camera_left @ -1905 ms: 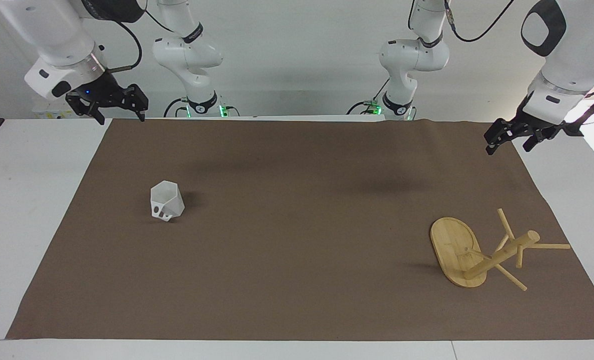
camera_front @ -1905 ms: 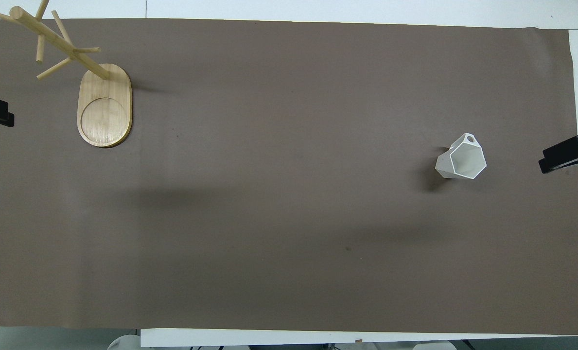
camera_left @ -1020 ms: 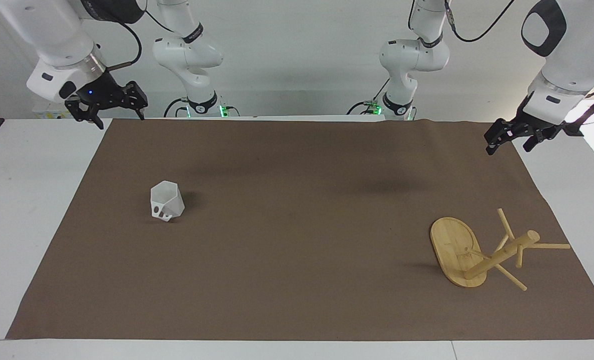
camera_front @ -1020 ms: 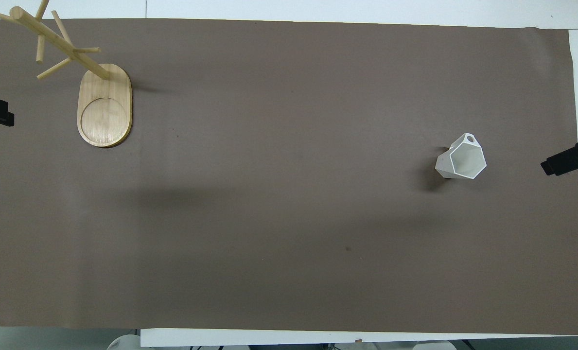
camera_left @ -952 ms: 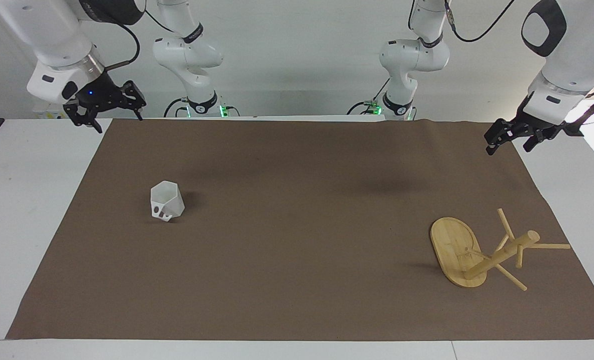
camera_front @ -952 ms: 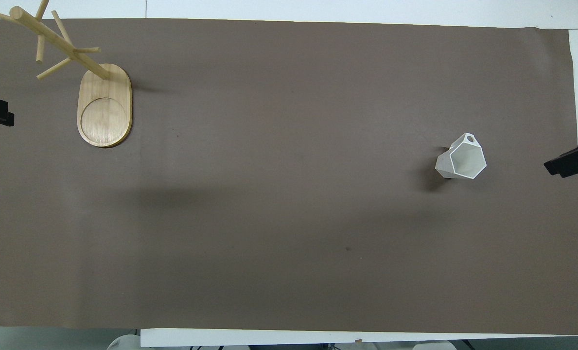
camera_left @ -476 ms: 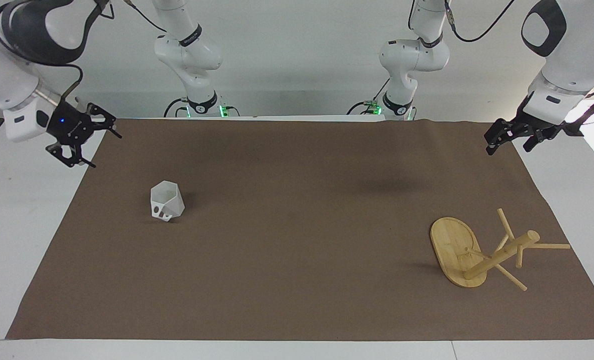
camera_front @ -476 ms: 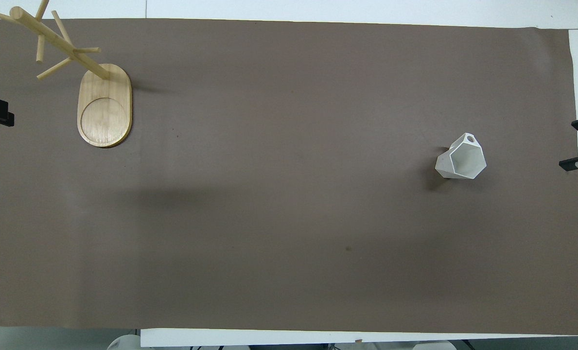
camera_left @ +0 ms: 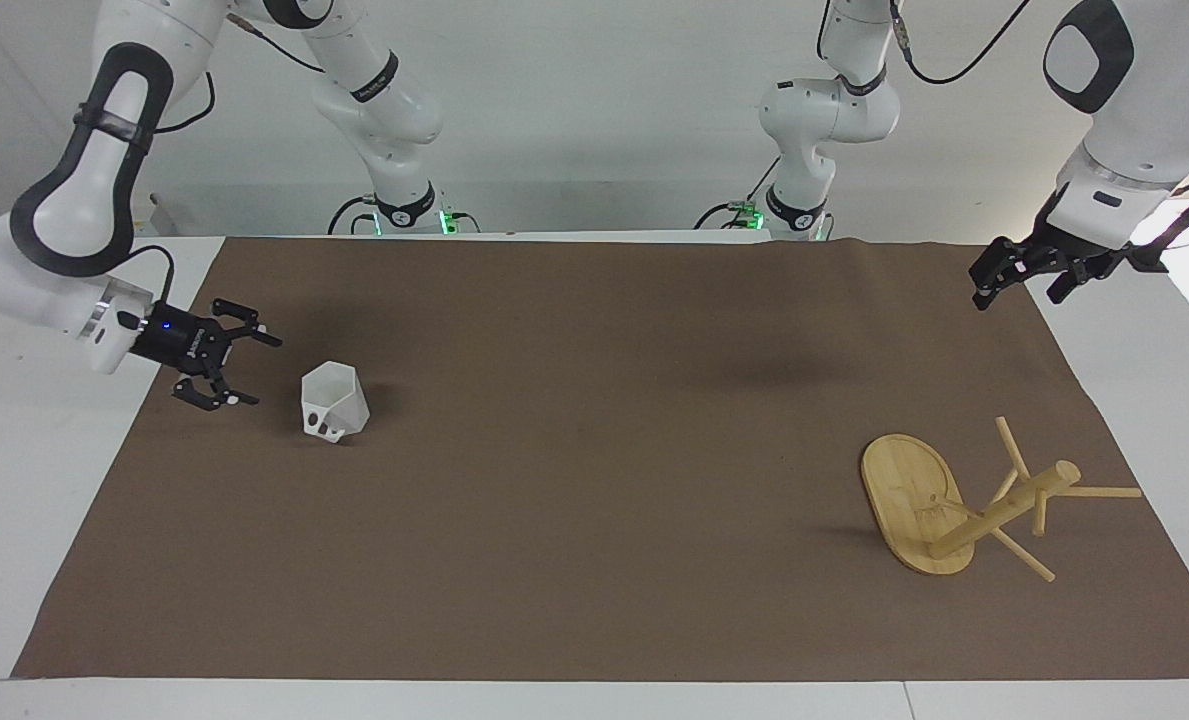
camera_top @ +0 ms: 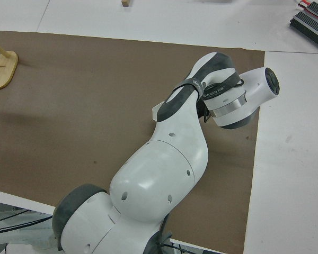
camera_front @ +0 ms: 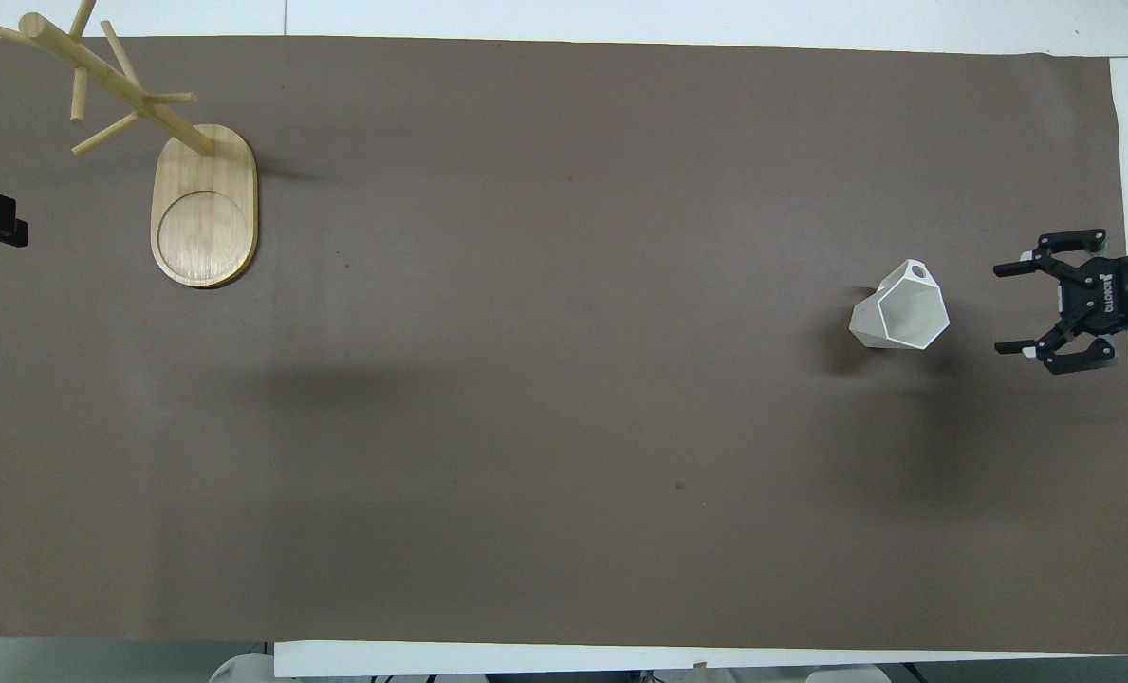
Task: Hang cup on rack
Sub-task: 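Move the right gripper to the white cup and close on it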
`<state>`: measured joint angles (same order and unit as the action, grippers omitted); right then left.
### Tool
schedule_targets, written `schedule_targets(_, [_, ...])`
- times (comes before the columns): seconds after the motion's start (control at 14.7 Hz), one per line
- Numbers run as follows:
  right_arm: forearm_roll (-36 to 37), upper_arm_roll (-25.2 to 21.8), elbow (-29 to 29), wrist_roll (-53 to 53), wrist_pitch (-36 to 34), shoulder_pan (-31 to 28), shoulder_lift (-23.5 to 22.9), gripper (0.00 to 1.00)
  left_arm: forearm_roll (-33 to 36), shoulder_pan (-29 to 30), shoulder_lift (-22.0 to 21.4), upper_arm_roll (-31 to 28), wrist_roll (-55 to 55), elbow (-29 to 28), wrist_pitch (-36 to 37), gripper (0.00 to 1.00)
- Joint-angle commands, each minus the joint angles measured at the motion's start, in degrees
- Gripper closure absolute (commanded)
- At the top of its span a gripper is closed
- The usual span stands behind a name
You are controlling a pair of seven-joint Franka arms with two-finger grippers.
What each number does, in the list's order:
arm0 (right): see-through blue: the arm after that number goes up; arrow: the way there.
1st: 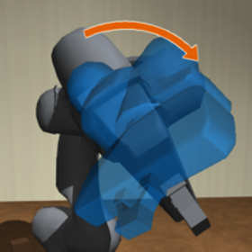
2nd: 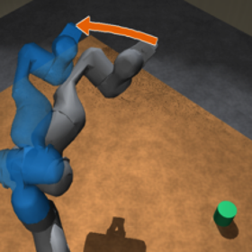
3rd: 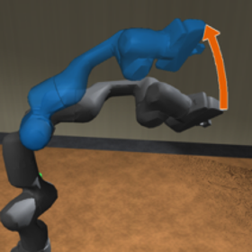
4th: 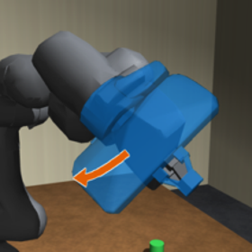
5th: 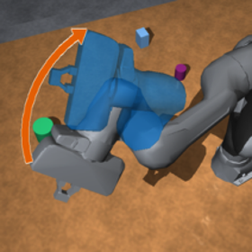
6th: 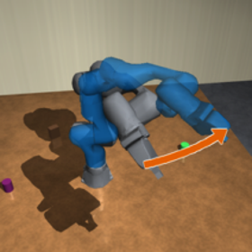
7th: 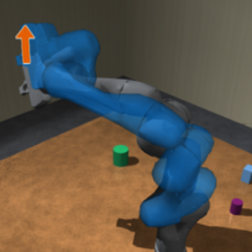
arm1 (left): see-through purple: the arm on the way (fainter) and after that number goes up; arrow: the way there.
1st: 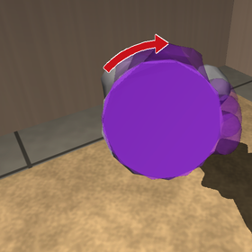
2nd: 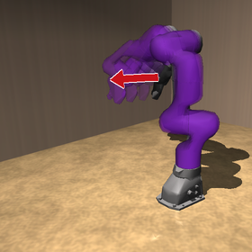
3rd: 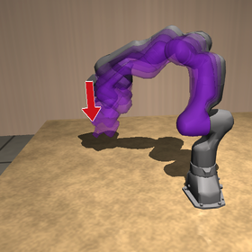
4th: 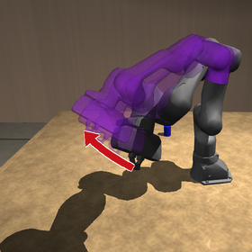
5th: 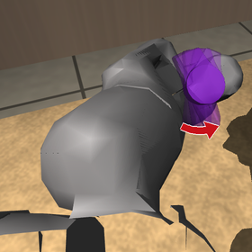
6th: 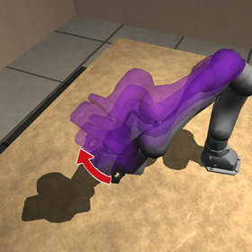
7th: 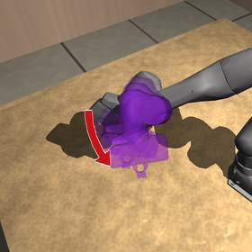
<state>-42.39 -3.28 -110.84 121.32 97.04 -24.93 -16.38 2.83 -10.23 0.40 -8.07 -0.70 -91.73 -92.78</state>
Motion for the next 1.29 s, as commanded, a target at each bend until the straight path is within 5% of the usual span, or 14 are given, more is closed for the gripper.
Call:
schedule_targets(0.0, [-7.06, 0.73, -2.44, 7.24, 0.52, -1.96, -4.35, 0.01, 0.86, -0.32, -1.37, -0.19, -0.01, -1.35, 0.23, 0.0])
schedule_targets(0.34, [-13.06, 0.64, -7.19, 15.69, 0.87, -2.41, -5.85, 0.01, 0.86, -0.32, -1.37, -0.19, -0.01, -1.26, 0.23, 0.0])
schedule_targets(1.22, [-18.77, 1.0, -7.46, 16.4, 0.35, -0.03, -6.82, 0.01, 0.86, -1.02, -1.28, -0.1, 0.17, -1.26, -0.29, 0.0])
